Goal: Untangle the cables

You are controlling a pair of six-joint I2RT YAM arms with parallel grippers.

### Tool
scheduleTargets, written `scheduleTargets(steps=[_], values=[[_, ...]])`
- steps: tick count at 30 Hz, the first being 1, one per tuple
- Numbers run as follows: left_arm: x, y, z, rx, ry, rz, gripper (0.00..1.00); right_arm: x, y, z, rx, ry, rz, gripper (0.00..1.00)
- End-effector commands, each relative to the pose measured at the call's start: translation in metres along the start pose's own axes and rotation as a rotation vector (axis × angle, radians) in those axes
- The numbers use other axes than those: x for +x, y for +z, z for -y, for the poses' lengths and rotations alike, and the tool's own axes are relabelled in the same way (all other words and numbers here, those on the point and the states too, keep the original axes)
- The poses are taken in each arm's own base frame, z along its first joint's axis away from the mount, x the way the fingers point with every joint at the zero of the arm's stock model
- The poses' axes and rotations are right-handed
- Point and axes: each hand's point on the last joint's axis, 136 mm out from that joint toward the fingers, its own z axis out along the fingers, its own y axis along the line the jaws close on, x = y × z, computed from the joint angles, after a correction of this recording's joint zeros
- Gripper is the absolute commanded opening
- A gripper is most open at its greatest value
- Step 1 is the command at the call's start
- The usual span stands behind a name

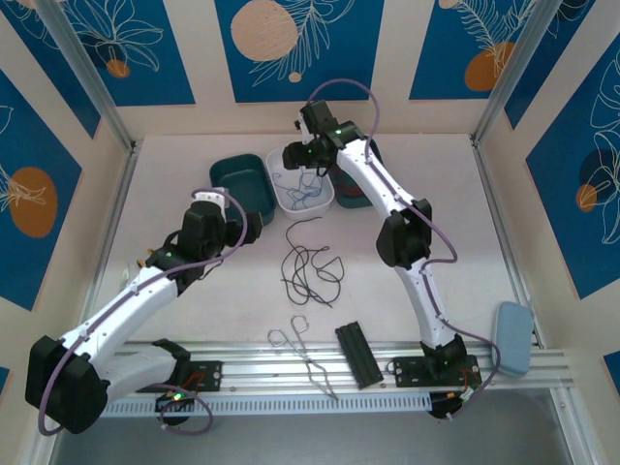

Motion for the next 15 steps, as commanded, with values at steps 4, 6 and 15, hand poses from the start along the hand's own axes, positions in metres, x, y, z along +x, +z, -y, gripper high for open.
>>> scheduleTargets(steps=[4, 6, 15], values=[[0.016, 0.005, 0.013, 0.067, -0.036, -0.123, 1.0, 0.012, -0.074, 0.004, 0.069, 0.058, 0.04, 0.69], [0.026, 0.009, 0.017, 0.092, -0.039, -0.169, 1.0, 0.027, -0.086, 0.009, 0.083, 0.087, 0.038, 0.7], [0.072, 0.036, 0.04, 0.144, -0.066, -0.323, 1.0, 0.121, -0.126, 0.05, 0.197, 0.274, 0.016, 0.99]])
